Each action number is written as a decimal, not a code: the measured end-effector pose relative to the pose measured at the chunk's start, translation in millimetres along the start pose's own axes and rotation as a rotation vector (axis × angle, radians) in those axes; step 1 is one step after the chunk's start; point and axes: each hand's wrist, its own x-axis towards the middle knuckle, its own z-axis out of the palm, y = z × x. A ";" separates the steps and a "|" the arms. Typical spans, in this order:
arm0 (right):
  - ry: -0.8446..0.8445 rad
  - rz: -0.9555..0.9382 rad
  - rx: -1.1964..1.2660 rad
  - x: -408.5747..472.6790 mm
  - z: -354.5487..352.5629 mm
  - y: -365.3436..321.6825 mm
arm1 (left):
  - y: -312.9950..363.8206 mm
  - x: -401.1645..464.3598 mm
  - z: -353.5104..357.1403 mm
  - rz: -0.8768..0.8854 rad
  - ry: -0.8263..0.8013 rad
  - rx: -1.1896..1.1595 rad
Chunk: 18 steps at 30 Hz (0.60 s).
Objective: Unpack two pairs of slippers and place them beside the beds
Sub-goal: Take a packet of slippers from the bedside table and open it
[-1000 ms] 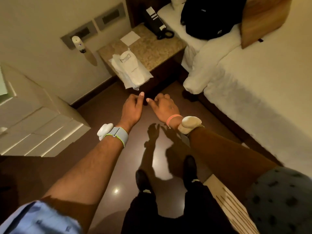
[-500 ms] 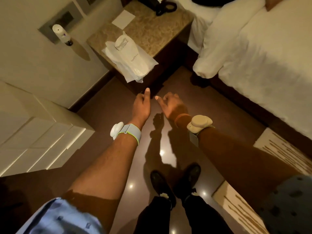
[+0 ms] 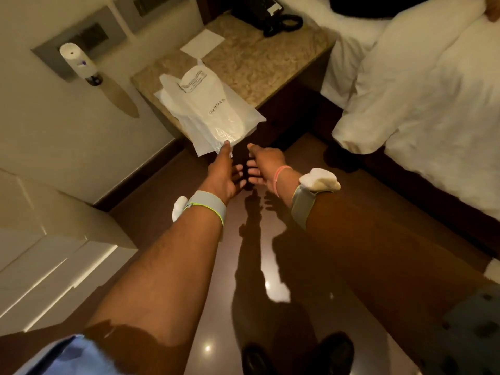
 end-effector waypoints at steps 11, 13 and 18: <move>-0.092 0.118 0.252 69.5 24.0 4.9 | -0.8 74.0 7.3 -0.049 -0.070 -0.110; -0.097 0.108 0.292 73.7 24.2 3.7 | -1.3 79.2 9.1 -0.023 -0.041 -0.169; -0.055 0.054 0.352 74.6 19.3 -0.5 | -3.7 71.3 16.4 0.122 0.008 -0.351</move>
